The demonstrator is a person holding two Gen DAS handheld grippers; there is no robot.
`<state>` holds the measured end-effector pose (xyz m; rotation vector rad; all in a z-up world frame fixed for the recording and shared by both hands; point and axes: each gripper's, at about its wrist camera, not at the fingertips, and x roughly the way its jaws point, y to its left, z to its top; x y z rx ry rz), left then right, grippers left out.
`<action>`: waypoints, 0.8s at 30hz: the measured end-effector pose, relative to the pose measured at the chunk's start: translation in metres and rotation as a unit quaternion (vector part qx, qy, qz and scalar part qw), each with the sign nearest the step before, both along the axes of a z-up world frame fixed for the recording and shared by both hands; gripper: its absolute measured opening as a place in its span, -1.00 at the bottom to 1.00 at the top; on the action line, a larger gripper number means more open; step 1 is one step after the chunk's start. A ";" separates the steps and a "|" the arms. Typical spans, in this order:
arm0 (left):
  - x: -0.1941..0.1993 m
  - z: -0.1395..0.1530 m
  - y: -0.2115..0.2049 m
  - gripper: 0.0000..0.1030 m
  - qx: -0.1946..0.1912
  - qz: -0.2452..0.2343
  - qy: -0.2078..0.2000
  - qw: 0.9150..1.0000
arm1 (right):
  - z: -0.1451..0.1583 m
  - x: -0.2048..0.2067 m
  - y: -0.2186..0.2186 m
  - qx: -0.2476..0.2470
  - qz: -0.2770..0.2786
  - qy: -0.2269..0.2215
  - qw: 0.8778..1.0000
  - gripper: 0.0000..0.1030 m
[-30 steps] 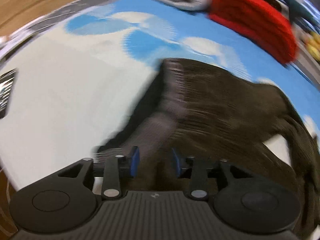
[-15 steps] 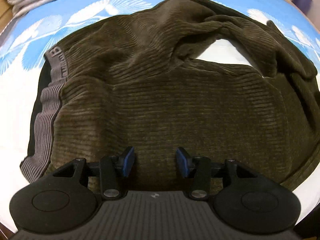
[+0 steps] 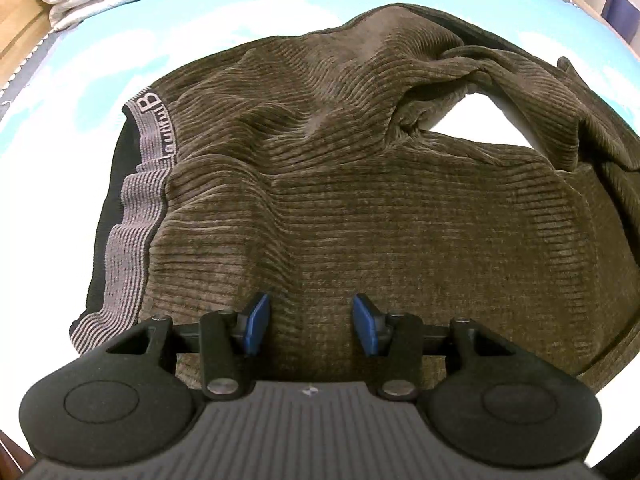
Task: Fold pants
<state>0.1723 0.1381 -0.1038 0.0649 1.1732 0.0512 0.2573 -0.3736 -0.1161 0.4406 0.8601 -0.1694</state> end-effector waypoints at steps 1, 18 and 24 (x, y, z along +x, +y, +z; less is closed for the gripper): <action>-0.002 0.001 0.001 0.00 0.000 0.003 -0.001 1.000 | 0.006 -0.005 -0.001 -0.002 -0.002 -0.011 1.000 -0.86; -0.012 -0.005 0.031 0.00 0.038 0.064 0.019 0.997 | 0.008 -0.138 -0.109 0.062 -0.086 0.124 0.987 -0.82; -0.011 -0.002 0.037 0.00 0.023 0.088 0.010 0.996 | 0.005 -0.147 -0.157 0.121 -0.111 0.060 0.985 0.01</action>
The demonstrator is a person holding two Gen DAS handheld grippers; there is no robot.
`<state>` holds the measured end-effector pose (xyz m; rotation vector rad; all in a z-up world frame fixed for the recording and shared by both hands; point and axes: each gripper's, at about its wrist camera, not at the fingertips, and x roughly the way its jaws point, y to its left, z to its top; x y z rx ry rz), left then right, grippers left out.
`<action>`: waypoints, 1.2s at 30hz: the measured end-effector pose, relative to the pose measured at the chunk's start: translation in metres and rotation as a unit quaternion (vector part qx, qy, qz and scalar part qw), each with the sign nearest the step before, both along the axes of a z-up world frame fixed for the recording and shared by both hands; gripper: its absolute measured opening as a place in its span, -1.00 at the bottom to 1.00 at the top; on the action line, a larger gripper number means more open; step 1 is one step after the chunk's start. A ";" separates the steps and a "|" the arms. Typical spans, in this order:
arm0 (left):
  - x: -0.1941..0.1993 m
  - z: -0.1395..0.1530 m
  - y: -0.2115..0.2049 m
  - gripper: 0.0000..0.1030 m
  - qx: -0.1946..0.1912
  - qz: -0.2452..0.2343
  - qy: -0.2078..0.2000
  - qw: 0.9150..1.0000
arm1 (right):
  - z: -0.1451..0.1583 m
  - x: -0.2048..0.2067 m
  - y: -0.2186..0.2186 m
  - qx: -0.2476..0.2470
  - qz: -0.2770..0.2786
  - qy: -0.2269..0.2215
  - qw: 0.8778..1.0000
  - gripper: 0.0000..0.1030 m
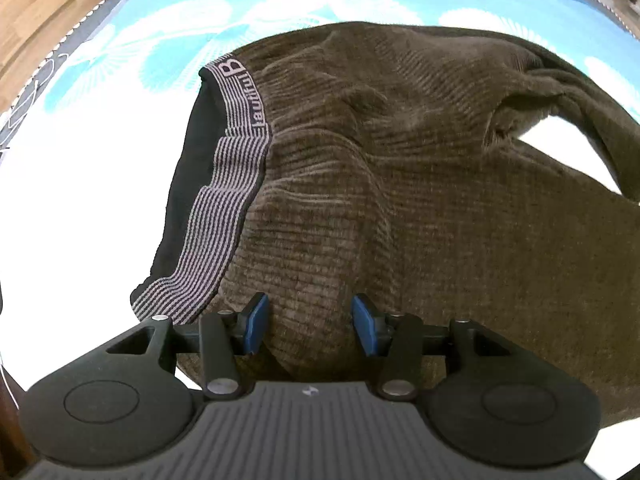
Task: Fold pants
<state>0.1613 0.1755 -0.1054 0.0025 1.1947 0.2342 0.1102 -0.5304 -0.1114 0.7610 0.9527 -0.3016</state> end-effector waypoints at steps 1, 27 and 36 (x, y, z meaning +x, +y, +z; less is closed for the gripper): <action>0.001 0.000 0.000 0.00 -0.001 0.000 -0.001 1.000 | -0.001 0.000 -0.008 -0.002 -0.017 -0.009 1.000 0.04; 0.001 -0.004 -0.002 0.03 -0.007 -0.003 0.003 1.000 | 0.025 0.018 -0.042 -0.120 -0.092 -0.090 0.984 -0.88; -0.004 0.003 -0.003 0.03 -0.021 -0.005 -0.003 1.000 | -0.007 -0.064 -0.112 -0.061 -0.257 0.081 0.961 -0.85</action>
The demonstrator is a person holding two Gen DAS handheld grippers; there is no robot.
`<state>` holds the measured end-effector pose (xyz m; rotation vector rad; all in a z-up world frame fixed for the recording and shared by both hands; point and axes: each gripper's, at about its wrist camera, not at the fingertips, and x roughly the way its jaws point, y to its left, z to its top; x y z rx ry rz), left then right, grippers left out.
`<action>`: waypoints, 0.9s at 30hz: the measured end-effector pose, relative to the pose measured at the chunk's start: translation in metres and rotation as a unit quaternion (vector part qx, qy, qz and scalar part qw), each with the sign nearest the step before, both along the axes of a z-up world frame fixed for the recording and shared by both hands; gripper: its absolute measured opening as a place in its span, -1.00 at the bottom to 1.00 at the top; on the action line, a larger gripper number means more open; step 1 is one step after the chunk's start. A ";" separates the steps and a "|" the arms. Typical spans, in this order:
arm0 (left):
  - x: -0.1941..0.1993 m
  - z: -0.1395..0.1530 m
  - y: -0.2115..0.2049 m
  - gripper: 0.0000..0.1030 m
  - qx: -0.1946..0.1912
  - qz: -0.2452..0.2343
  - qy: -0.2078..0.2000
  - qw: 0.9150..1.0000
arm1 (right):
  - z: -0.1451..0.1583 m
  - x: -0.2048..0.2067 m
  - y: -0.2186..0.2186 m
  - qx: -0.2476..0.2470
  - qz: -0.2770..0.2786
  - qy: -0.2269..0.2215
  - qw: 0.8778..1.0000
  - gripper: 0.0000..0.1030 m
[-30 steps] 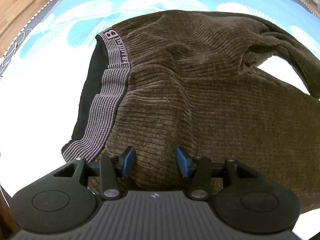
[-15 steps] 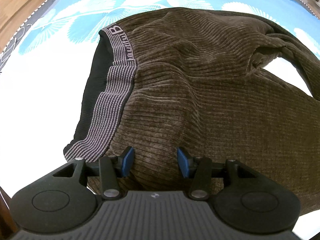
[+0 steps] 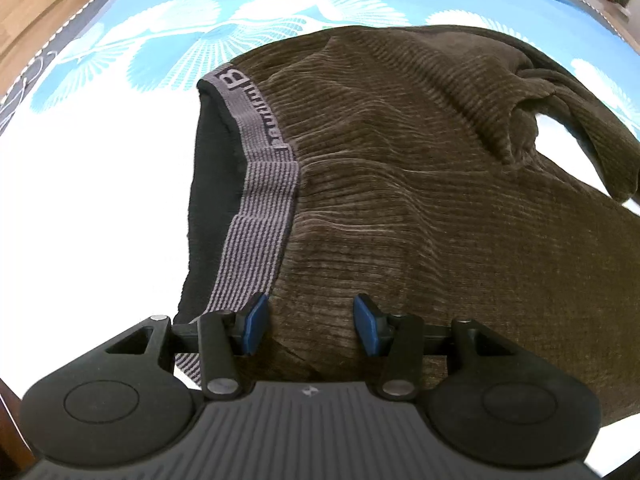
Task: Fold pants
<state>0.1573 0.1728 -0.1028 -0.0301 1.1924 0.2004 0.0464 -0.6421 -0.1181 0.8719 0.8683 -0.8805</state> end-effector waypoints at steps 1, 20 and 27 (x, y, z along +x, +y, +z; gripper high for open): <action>0.000 0.001 0.002 0.03 0.000 0.004 -0.002 1.000 | -0.001 -0.002 -0.002 0.006 0.004 -0.006 1.000 -0.82; -0.014 -0.010 0.100 0.50 -0.052 0.206 0.029 0.977 | 0.052 0.013 0.019 -0.123 0.089 -0.081 0.985 -0.50; -0.021 -0.016 0.107 0.40 -0.077 0.198 0.032 0.977 | 0.065 0.055 0.070 -0.089 0.213 -0.140 0.963 -0.27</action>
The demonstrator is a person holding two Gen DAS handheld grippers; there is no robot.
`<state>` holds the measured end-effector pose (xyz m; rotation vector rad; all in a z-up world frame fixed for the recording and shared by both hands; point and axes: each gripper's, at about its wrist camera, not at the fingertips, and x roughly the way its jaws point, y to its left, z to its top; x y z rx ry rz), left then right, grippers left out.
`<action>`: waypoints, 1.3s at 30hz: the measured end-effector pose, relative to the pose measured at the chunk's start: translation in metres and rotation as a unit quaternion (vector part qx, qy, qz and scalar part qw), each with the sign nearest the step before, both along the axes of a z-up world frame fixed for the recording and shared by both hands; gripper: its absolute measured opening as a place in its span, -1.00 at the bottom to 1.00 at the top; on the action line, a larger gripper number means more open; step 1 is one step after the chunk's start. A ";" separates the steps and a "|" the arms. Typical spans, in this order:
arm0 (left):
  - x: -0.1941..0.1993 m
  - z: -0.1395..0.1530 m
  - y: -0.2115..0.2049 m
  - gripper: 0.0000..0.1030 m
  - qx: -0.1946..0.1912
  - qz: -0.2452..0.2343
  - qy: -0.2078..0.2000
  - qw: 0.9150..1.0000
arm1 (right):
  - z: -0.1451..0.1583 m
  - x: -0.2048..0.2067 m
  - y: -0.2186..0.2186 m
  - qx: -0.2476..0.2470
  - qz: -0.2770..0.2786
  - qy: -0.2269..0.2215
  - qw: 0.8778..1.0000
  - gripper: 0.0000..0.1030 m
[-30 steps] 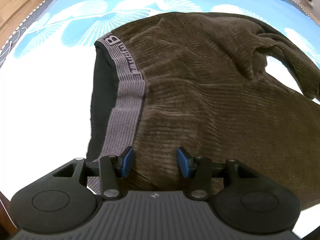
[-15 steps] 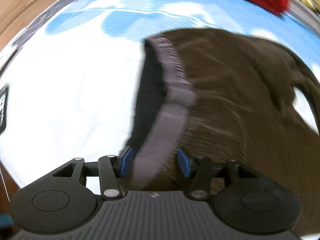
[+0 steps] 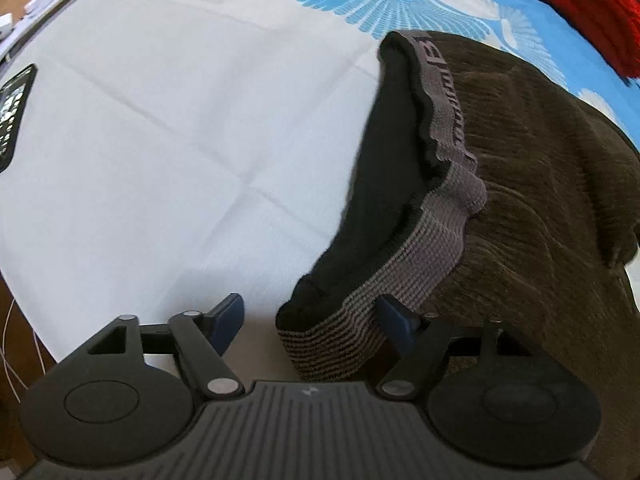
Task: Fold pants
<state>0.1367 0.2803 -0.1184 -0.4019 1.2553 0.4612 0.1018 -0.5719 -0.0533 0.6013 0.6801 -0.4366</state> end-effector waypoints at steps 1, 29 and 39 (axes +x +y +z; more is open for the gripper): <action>-0.002 0.001 0.000 0.31 -0.006 -0.008 -0.004 1.000 | 0.001 0.007 0.007 0.004 0.013 -0.001 1.000 -0.26; 0.014 0.107 -0.128 -0.38 0.107 -0.194 -0.128 0.967 | -0.005 0.106 0.109 0.055 0.104 0.016 0.993 -0.26; 0.113 0.090 -0.273 -0.36 0.012 -0.371 -0.157 0.915 | -0.054 0.143 0.096 0.157 0.053 0.061 0.984 -0.25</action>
